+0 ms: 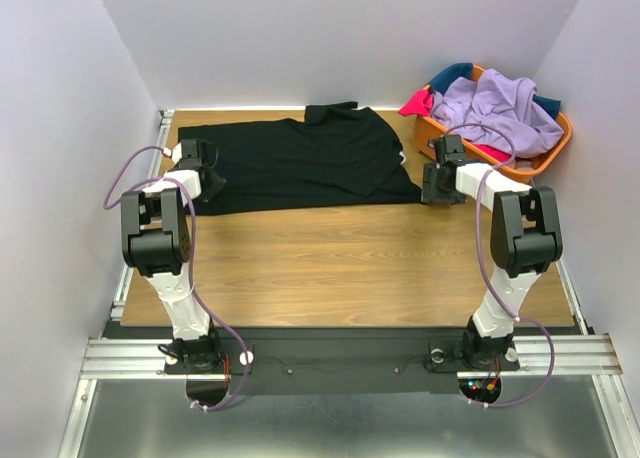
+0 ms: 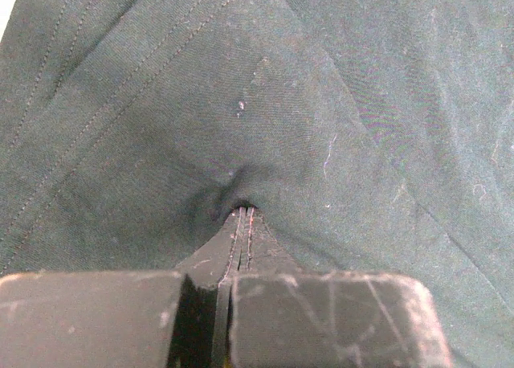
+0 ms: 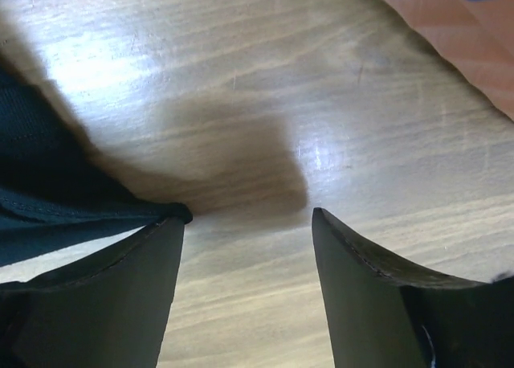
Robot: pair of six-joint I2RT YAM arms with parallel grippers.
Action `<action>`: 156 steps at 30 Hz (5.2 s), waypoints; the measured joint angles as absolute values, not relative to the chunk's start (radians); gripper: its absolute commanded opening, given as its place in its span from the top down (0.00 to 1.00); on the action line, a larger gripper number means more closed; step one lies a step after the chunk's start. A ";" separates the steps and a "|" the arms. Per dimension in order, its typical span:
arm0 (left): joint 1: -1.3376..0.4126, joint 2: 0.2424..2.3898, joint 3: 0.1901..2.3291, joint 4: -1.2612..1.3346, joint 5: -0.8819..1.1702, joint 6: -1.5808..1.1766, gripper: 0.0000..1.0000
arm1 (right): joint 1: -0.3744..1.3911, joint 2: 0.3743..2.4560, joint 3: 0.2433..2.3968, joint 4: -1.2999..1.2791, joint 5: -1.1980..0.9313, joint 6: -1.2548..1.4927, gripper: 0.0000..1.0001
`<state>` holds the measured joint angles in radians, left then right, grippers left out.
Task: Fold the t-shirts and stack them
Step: Fold the tshirt
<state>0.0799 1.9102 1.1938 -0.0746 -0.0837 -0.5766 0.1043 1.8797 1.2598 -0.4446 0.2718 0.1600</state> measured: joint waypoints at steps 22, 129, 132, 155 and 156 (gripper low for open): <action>0.083 1.949 1.258 -0.110 -0.101 -0.516 1.00 | 0.059 1.851 1.222 -0.435 0.038 0.104 0.92; -0.418 1.654 1.188 -0.329 -0.120 -0.633 0.06 | 0.467 1.946 1.390 -0.702 -0.156 0.233 0.50; -0.418 1.654 1.184 -0.331 -0.118 -0.634 0.06 | 0.468 1.959 1.393 -0.694 -0.150 0.233 0.56; -0.418 1.652 1.184 -0.329 -0.109 -0.636 0.06 | 0.473 1.964 1.409 -0.664 -0.118 0.243 0.73; -0.418 1.652 1.184 -0.329 -0.108 -0.637 0.06 | 0.473 1.964 1.414 -0.664 -0.118 0.243 0.76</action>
<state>-0.4179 1.6520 1.1835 -0.3290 -0.1081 -0.6369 0.4728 1.9644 1.4136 -0.6643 -0.1177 0.2428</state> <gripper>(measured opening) 0.942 0.286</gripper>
